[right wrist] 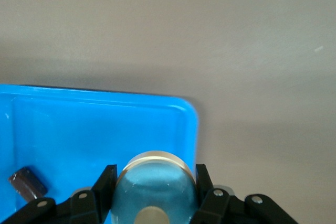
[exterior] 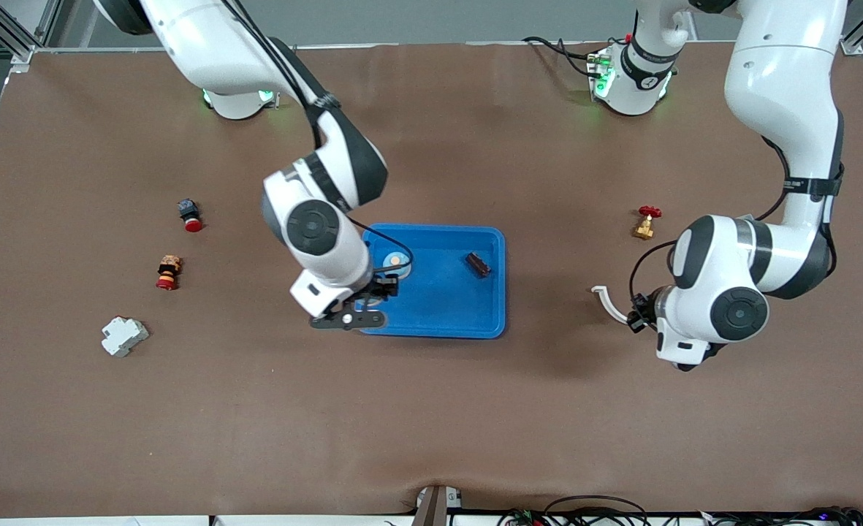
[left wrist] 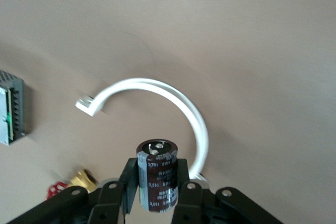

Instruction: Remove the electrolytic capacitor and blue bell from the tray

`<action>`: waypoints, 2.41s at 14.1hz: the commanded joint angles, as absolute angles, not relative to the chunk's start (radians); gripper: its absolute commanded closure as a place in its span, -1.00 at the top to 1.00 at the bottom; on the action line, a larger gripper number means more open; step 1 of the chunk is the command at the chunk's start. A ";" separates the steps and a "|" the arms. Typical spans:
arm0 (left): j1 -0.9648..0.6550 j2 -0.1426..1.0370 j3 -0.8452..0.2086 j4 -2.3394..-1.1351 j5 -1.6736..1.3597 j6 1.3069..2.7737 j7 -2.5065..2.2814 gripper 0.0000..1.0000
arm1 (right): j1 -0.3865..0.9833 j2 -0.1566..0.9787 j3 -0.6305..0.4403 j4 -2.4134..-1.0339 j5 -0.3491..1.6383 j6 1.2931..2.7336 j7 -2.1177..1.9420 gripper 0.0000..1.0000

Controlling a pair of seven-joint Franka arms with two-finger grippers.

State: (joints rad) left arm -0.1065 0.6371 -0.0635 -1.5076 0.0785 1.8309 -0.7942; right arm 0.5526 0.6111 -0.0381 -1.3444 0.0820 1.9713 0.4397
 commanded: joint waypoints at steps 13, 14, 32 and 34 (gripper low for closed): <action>-0.072 0.736 -0.074 -1.548 0.149 1.905 -0.779 -1.00 | 0.240 0.316 -0.021 -1.704 -0.035 2.086 -0.093 -1.00; -0.075 0.736 -0.075 -1.554 0.146 1.905 -0.784 -1.00 | 0.218 0.318 -0.021 -1.718 -0.032 2.104 -0.133 -1.00; -0.086 0.739 -0.083 -1.568 0.118 1.913 -0.765 1.00 | -0.011 0.466 -0.020 -1.881 0.124 2.329 -0.604 -1.00; -0.086 0.736 -0.081 -1.537 0.124 1.901 -0.772 1.00 | -0.012 0.483 -0.020 -1.890 0.133 2.354 -0.627 -1.00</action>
State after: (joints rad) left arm -0.0840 0.7494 -0.0837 -1.5604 0.1218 1.9113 -0.7750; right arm 0.0059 0.4762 -0.0390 -1.8815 0.1090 2.3313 -0.5875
